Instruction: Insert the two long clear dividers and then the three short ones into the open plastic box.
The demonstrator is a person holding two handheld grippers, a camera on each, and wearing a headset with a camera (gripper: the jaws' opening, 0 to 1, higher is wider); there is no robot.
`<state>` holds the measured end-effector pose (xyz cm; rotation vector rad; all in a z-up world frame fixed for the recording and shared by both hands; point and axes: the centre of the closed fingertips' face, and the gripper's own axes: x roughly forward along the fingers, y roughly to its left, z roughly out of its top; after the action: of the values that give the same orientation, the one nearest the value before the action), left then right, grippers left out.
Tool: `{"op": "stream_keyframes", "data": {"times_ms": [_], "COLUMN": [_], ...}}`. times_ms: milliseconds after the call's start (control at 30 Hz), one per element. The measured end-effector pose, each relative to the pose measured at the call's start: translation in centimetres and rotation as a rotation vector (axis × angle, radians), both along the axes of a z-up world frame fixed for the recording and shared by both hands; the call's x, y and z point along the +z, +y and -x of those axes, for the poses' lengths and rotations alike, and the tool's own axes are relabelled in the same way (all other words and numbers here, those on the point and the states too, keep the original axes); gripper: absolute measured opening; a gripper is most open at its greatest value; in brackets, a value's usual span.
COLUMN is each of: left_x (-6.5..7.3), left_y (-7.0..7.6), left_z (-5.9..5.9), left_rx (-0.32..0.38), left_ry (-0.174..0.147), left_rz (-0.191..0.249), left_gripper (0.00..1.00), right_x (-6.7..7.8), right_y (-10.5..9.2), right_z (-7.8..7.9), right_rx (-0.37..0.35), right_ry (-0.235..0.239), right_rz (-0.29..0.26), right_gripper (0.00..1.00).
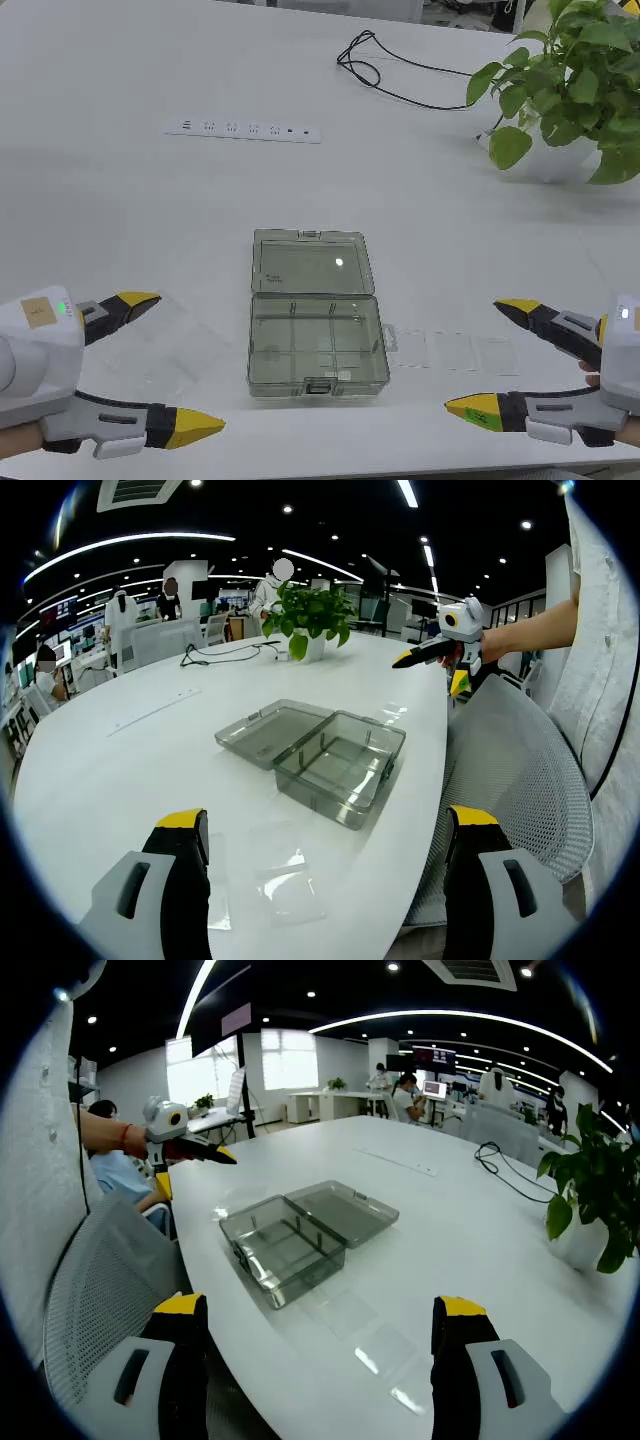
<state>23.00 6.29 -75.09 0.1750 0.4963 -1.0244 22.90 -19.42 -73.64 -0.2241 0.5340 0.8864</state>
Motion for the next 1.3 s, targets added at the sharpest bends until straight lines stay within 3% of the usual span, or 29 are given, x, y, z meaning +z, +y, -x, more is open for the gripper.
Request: {"op": "stream_keyframes", "data": {"times_ms": [1300], "left_x": [-0.2], "left_y": [0.14], "left_z": [0.22], "left_rx": [0.006], "left_ry": [0.006], "left_rz": [0.002], "left_gripper": [1.0], "right_x": [-0.19], "right_y": [0.43], "right_z": [0.09], "right_rx": [0.008], "right_ry": [0.004], "right_rz": [-0.004], "right_gripper": [0.93]}}
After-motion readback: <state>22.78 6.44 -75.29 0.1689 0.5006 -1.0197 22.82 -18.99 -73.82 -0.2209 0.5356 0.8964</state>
